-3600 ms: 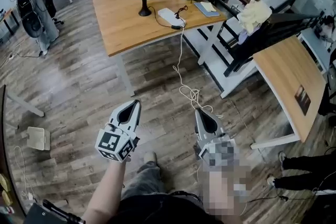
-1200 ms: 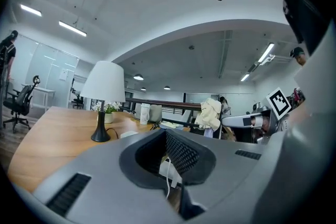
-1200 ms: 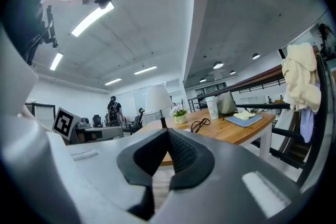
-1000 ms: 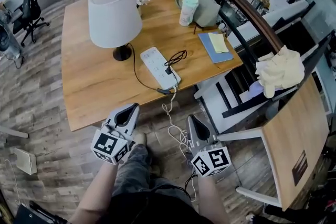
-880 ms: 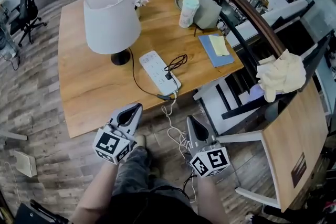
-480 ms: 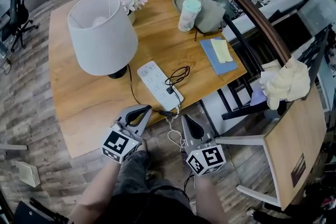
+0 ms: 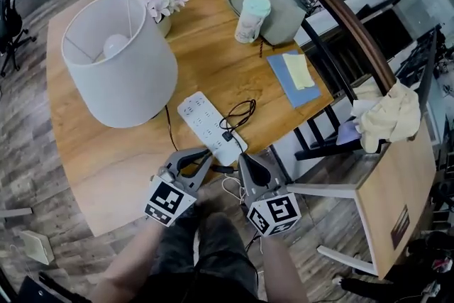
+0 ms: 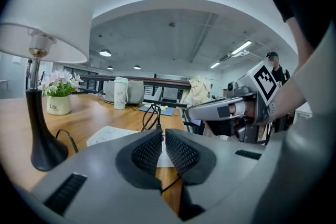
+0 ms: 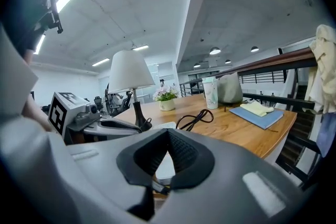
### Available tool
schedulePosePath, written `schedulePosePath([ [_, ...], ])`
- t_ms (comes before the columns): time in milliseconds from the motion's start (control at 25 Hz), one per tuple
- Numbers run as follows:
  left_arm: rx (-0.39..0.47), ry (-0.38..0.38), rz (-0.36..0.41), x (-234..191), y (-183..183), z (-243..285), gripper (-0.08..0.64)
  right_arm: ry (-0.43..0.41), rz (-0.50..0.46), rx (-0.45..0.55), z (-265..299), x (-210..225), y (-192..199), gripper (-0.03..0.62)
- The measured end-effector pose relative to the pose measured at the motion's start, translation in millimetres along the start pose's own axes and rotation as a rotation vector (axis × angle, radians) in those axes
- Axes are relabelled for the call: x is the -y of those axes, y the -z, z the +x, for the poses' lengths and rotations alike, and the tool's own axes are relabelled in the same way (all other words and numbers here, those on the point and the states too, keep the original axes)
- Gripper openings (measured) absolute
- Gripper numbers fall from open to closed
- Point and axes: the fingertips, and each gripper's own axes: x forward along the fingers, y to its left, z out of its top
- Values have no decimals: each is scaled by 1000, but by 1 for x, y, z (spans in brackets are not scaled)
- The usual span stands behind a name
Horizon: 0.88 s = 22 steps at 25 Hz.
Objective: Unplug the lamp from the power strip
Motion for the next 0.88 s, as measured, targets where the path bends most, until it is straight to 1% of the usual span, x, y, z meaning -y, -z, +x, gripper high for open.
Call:
schedulePosePath([
  [200,-68,-10,25,-7,13,17,21,-1,-31,-33,21,8,6,6],
  [280,-80,-21,29,-11,15,24,29,-20,-47,-40,30,10,8,8],
  [360,-94,-39,31,-17,18,30,32,-50,-58,-59,39,11,12,66],
  [480,-134,-54,34,-20,26,39,40,-73,-74,-96,50,14,21,66],
  [600,-166,-71,62,-22,28,49,48,-90,-104,-139,60,17,25,66],
  [800,-208,-158,108,-34,29,59,42,-136,-199,-218,73,14,32,67],
  [880,-231,-171,126,-37,32,61,-3,-140,-245,-250,77,12,34,69],
])
